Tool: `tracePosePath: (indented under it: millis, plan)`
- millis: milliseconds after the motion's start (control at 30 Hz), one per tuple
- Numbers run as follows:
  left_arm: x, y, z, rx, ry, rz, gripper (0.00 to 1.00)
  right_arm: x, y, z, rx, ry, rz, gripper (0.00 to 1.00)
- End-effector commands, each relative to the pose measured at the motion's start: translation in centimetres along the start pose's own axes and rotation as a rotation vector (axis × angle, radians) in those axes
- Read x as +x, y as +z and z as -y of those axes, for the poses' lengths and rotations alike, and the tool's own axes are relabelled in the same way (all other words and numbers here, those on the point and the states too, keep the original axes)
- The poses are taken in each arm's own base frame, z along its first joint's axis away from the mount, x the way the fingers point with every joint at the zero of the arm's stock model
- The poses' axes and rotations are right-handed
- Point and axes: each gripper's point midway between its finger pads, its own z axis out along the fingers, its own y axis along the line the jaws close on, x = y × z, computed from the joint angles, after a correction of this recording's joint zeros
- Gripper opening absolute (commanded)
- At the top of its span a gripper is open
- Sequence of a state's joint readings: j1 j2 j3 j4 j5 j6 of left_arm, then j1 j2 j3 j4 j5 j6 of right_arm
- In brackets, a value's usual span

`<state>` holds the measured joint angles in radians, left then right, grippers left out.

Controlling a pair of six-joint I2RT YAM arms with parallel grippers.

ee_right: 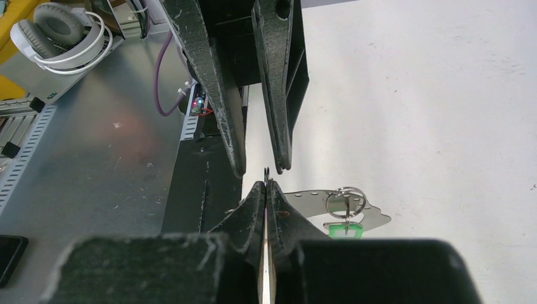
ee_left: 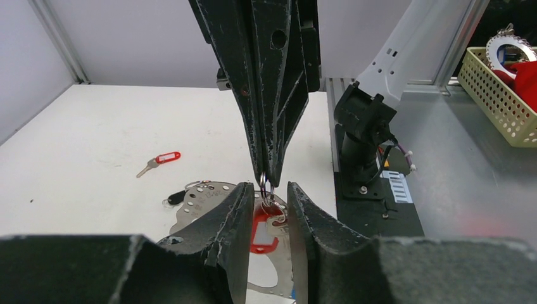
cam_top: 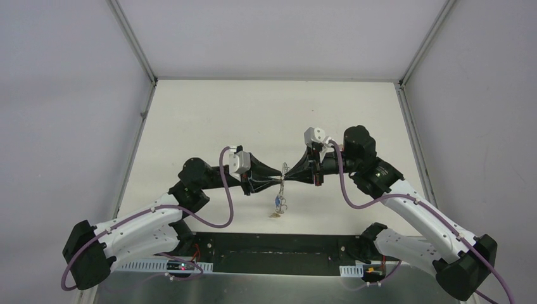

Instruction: Put the keys on the keyring

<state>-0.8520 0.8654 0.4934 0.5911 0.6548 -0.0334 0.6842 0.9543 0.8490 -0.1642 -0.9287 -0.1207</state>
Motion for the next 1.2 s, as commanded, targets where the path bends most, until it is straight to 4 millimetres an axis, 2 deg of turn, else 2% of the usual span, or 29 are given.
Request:
tracePosePath:
  millis: [0, 100, 233, 433, 867, 900, 1000, 1167]
  plan:
    - [-1.7, 0.5, -0.1, 0.001, 0.034, 0.020, 0.28, -3.5, -0.4, -0.7, -0.015, -0.083, 0.065, 0.00]
    - [-1.2, 0.7, -0.4, 0.000, 0.048, -0.008, 0.32, -3.6, -0.4, -0.7, -0.015, -0.084, 0.068, 0.00]
    - [-0.5, 0.8, -0.7, -0.013, 0.042, -0.041, 0.32, -3.9, -0.5, -0.7, -0.013, -0.090, 0.073, 0.00]
    - [-0.2, 1.0, -0.8, -0.005, 0.027, -0.044, 0.24, -4.1, -0.5, -0.8, -0.016, -0.086, 0.082, 0.00]
    - [-1.8, 1.4, -0.9, -0.002, 0.044, 0.017, 0.26, -3.9, -0.3, -0.7, -0.018, -0.077, 0.079, 0.00]
    - [-1.7, 1.4, -0.8, -0.002, 0.044, 0.017, 0.23, -3.9, -0.3, -0.7, -0.017, -0.078, 0.079, 0.00]
    - [-1.6, 1.4, -0.7, 0.007, 0.040, 0.012, 0.05, -4.0, -0.4, -0.7, -0.016, -0.080, 0.081, 0.00]
    - [-1.4, 1.5, -0.7, 0.008, 0.039, 0.010, 0.00, -3.7, -0.3, -0.7, -0.018, -0.080, 0.077, 0.00]
